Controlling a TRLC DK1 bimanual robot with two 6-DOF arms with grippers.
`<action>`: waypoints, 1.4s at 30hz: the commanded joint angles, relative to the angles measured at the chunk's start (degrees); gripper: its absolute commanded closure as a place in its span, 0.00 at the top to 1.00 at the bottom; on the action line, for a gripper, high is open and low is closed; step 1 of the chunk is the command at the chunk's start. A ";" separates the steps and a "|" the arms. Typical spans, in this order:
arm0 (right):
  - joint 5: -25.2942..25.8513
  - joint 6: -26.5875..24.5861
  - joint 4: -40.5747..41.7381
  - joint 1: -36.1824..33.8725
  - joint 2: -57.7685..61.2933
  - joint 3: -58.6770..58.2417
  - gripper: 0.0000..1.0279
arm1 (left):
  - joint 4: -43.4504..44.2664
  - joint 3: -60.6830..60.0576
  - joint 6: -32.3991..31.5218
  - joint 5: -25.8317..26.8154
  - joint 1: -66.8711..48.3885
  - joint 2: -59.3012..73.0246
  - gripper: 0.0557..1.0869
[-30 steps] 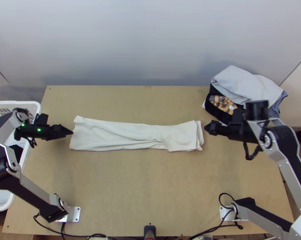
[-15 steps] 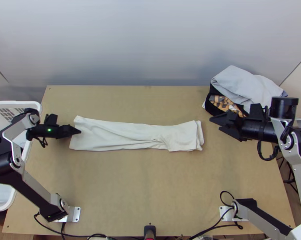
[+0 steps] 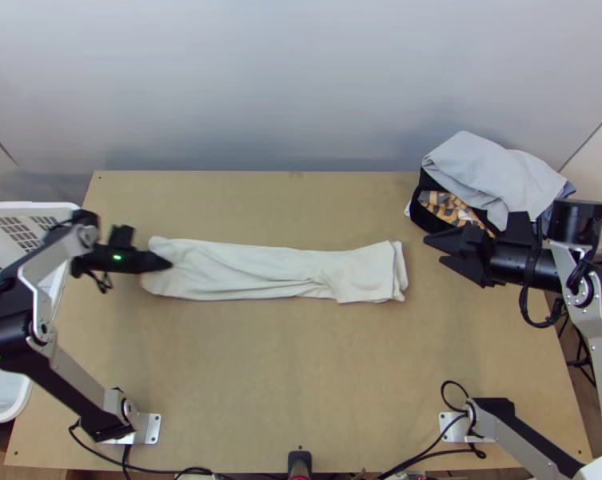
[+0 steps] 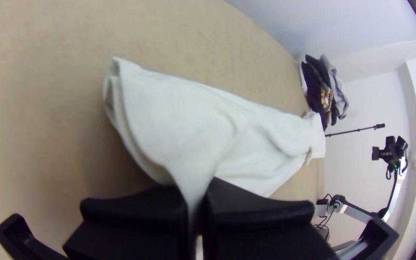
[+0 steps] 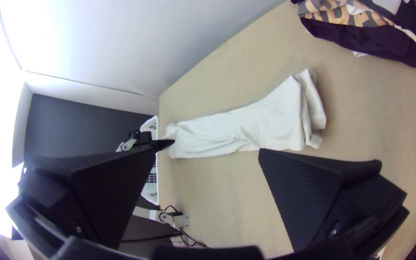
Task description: Fold the t-shirt
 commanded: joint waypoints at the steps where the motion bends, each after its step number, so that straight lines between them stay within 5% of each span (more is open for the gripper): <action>1: -0.22 -0.55 0.63 -0.32 -1.57 -2.50 0.97 | -9.00 9.87 8.70 -3.65 13.94 2.39 0.03; 8: -0.22 -1.34 2.91 -0.05 -3.16 -6.01 0.97 | -25.70 22.70 12.39 -5.23 20.71 2.57 0.03; 14: -0.22 -2.14 4.49 -0.05 -3.16 -8.30 0.97 | -31.50 27.27 -2.90 -5.14 2.52 -11.32 0.03; 24: -0.30 -2.31 5.90 0.83 -2.98 -8.03 0.97 | -23.68 35.44 -25.05 -8.31 -33.26 -6.66 0.03; 42: -0.30 -2.93 6.69 0.47 -1.84 -5.05 0.97 | -18.23 50.30 -32.87 -13.67 -51.45 17.42 0.03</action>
